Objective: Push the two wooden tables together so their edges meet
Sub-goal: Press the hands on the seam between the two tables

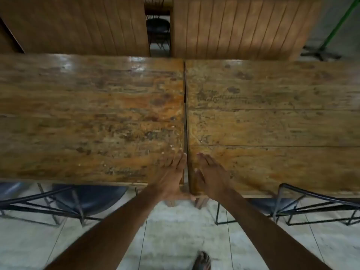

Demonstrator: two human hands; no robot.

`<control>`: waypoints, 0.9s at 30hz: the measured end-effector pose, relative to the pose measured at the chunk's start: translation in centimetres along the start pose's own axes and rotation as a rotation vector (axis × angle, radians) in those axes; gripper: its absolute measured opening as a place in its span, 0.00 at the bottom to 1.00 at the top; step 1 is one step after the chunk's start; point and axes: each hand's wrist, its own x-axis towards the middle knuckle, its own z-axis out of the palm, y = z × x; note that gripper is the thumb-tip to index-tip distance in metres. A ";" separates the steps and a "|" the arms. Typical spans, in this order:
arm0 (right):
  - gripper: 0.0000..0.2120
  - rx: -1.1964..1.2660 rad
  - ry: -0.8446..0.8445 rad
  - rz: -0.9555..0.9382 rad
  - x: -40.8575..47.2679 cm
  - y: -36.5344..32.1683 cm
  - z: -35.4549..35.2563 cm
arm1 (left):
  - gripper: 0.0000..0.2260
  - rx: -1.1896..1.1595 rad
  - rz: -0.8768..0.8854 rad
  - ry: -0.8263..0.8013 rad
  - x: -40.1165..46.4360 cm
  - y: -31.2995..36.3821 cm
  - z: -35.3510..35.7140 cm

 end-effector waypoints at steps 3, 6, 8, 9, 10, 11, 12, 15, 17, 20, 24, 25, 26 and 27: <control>0.27 -0.050 -0.012 -0.026 0.7 1.5 3.3 | 0.70 -0.033 -0.086 -0.048 0.7 0.4 2.8; 0.28 -0.076 0.000 -0.058 1.1 2.6 6.3 | 0.72 -0.067 -0.157 -0.050 1.6 0.4 5.4; 0.27 -0.121 0.017 -0.081 1.2 3.1 7.1 | 0.71 -0.065 -0.162 -0.011 2.1 0.2 5.8; 0.27 -0.140 0.027 -0.087 1.4 3.3 7.6 | 0.70 -0.075 -0.150 0.008 2.3 0.0 6.1; 0.26 -0.150 0.031 -0.086 1.5 3.5 7.8 | 0.69 -0.088 -0.129 0.028 2.5 -0.2 6.4; 0.26 -0.161 0.036 -0.084 1.5 3.5 7.9 | 0.68 -0.092 -0.108 0.042 2.5 -0.4 6.6; 0.26 -0.172 0.037 -0.082 1.6 3.4 7.9 | 0.67 -0.096 -0.095 0.055 2.4 -0.5 6.8; 0.26 -0.184 0.032 -0.086 1.8 3.4 8.0 | 0.65 -0.112 -0.064 0.077 2.4 -0.8 7.0; 0.26 -0.190 0.034 -0.082 2.2 3.4 8.0 | 0.64 -0.147 -0.052 0.108 2.5 -1.0 7.0; 0.26 -0.185 0.037 -0.080 3.2 3.2 8.1 | 0.61 -0.222 -0.034 0.154 2.7 -1.4 7.2; 0.26 -0.186 0.043 -0.079 4.6 3.0 8.3 | 0.57 -0.282 -0.016 0.205 3.0 -2.1 7.8; 0.26 -0.190 0.050 -0.079 4.8 3.0 8.3 | 0.57 -0.292 -0.013 0.213 3.1 -2.2 7.9; 0.26 -0.191 0.052 -0.079 4.9 3.0 8.3 | 0.57 -0.297 -0.008 0.218 3.2 -2.2 8.0; 0.26 -0.190 0.051 -0.081 5.0 2.9 8.4 | 0.57 -0.302 -0.007 0.219 3.2 -2.3 8.1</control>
